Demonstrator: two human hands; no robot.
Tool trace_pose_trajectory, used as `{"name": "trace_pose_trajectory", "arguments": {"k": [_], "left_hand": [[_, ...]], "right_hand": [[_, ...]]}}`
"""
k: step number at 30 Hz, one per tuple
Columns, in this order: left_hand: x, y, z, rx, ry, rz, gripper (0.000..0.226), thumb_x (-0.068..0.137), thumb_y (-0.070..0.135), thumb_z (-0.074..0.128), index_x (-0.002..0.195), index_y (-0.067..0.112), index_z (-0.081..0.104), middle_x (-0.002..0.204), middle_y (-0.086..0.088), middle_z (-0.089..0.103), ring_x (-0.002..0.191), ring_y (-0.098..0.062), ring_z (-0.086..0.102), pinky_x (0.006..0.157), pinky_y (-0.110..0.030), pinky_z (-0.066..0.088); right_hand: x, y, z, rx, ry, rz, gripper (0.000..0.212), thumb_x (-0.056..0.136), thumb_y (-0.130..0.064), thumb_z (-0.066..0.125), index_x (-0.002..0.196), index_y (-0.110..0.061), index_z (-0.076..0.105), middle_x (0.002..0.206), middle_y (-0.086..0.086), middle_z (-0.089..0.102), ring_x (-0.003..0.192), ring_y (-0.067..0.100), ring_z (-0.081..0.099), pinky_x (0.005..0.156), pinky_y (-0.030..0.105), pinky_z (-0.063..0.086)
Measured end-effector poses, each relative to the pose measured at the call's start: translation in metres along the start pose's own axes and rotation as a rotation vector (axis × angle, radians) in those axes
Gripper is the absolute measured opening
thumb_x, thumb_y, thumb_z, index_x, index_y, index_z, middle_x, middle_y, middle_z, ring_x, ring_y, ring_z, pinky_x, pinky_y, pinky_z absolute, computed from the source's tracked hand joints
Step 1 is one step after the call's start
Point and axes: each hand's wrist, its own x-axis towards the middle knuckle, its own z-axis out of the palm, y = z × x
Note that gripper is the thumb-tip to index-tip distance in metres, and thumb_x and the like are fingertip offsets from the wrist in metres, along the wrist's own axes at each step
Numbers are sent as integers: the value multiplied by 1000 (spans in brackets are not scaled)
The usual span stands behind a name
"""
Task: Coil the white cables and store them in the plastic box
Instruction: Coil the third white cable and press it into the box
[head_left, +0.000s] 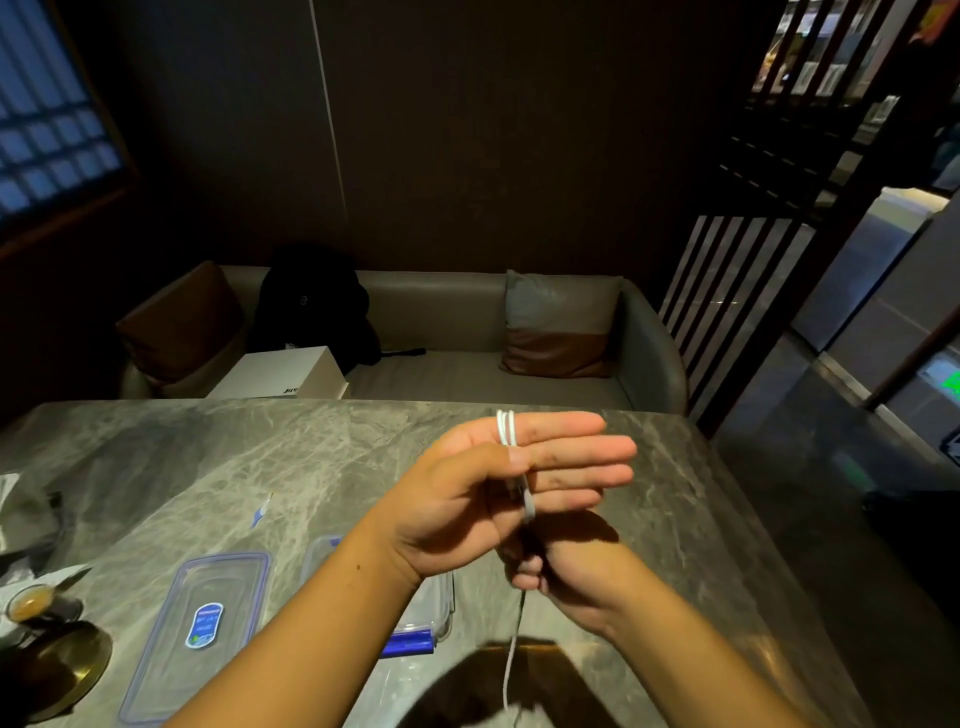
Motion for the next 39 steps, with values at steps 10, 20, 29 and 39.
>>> {"name": "trace_pose_trajectory", "arguments": {"k": [10,20,29,39], "left_hand": [[-11,-4,-38,15,227,-17,43,99,1,33,140,-9,40,142,-30,47,133,-42,46,112,-47,36],[-20,-13,-43,88,238,-88,42,99,-1,34,140,-9,40,139,-30,51,128,-40,52,108,-45,42],[-13,-24,-21,-13,294,-60,30,100,2,41,116,-1,66,113,-22,67,106,-28,66,105,-44,46],[-15,-24,-16,-117,278,-108,32,96,11,49,122,1,65,128,-29,59,122,-41,57,104,-46,47]], "right_hand": [[-42,-14,20,-456,-114,-128,21,100,-12,51,87,-8,67,56,3,51,43,10,36,40,21,32],[-74,-78,21,-767,-53,-342,20,94,-7,61,77,1,68,51,-7,50,41,-1,38,43,9,29],[-73,-120,37,-1018,-152,-493,21,93,-17,62,78,-5,72,60,-1,63,53,-1,55,54,13,42],[-43,-127,19,-942,-50,-517,22,93,-14,64,76,-3,71,58,4,58,53,10,49,51,21,39]]}}
